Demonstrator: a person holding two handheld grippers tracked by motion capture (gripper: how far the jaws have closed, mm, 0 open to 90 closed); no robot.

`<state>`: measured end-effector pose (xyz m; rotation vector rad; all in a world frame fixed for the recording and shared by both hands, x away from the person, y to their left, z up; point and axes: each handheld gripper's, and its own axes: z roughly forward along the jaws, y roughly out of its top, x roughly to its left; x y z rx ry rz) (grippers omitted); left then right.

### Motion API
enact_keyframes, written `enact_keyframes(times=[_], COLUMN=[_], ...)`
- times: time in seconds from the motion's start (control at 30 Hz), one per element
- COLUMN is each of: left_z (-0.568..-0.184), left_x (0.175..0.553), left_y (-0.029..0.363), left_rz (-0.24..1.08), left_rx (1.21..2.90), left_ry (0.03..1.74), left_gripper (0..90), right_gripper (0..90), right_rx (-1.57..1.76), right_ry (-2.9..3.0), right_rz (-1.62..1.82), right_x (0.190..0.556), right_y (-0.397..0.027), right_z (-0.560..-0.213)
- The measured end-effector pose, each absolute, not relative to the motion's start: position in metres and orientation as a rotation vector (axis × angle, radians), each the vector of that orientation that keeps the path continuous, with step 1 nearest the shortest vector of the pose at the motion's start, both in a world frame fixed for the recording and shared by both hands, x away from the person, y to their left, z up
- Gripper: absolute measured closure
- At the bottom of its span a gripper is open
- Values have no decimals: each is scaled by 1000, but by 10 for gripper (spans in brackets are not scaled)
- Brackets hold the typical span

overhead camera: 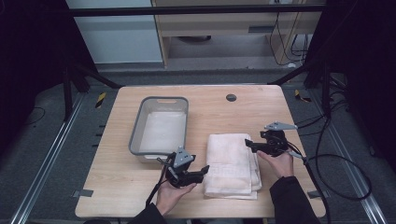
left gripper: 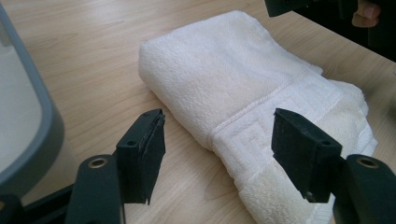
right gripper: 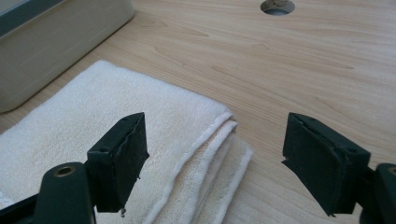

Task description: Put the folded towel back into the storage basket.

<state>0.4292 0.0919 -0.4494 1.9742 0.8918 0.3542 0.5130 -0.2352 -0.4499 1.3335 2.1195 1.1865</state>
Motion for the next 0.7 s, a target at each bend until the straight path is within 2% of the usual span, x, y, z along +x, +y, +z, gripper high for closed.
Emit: enact_keyframes(times=[0.7], left_z=[-482], left_x=[429], left_y=[65], left_rz=[281], left_rx=[2089], left_ry=[898], left_gripper=[320], right_gripper=[191], right_rx=[1379], right_ry=[2213], right_rz=[1124], right_x=[518], right_y=[-221], right_z=[-475])
